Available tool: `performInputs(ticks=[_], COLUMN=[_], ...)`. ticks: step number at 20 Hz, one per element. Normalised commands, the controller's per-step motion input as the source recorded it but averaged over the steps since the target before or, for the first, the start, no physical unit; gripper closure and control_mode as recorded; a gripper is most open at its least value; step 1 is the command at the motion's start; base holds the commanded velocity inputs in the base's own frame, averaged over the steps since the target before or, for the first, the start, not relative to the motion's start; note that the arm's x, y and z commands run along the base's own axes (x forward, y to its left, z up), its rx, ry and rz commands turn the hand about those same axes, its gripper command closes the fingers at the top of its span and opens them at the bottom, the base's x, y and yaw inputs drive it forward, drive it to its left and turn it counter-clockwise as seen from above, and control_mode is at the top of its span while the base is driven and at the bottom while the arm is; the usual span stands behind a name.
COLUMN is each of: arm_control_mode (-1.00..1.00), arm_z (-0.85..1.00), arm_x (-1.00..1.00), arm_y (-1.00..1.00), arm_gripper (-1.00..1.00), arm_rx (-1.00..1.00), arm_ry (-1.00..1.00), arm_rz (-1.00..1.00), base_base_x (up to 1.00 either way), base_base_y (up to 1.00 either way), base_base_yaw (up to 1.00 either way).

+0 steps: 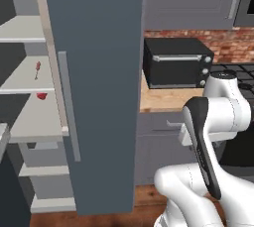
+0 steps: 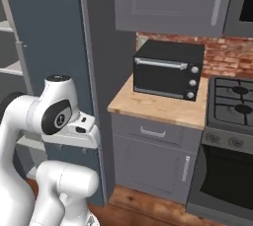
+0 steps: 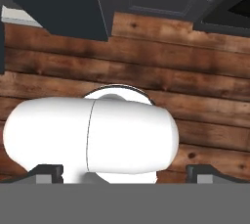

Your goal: Store the kebab skewer in the freezer for long-term storage. Close the freezer door after placing the cooked food.

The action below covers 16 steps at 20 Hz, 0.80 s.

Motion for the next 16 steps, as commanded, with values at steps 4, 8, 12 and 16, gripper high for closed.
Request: performInputs(ticks=[4,8,12,16], arm_control_mode=[1.0,1.0,1.0,1.0], arm_z=[0.0,0.0,0.0,0.0], arm_x=[0.0,0.0,0.0,0.0], arm_y=[0.0,0.0,0.0,0.0], arm_gripper=[-1.0,-1.0,-1.0,-1.0], arm_rx=[0.0,0.0,0.0,0.0], arm_ry=[0.0,0.0,0.0,0.0], arm_rz=[0.0,0.0,0.0,0.0], base_base_x=[0.0,0.03,0.14,0.14], base_base_y=[-0.65,-0.49,-0.35,-0.32], base_base_yaw=[-0.03,-0.02,0.0,0.0])
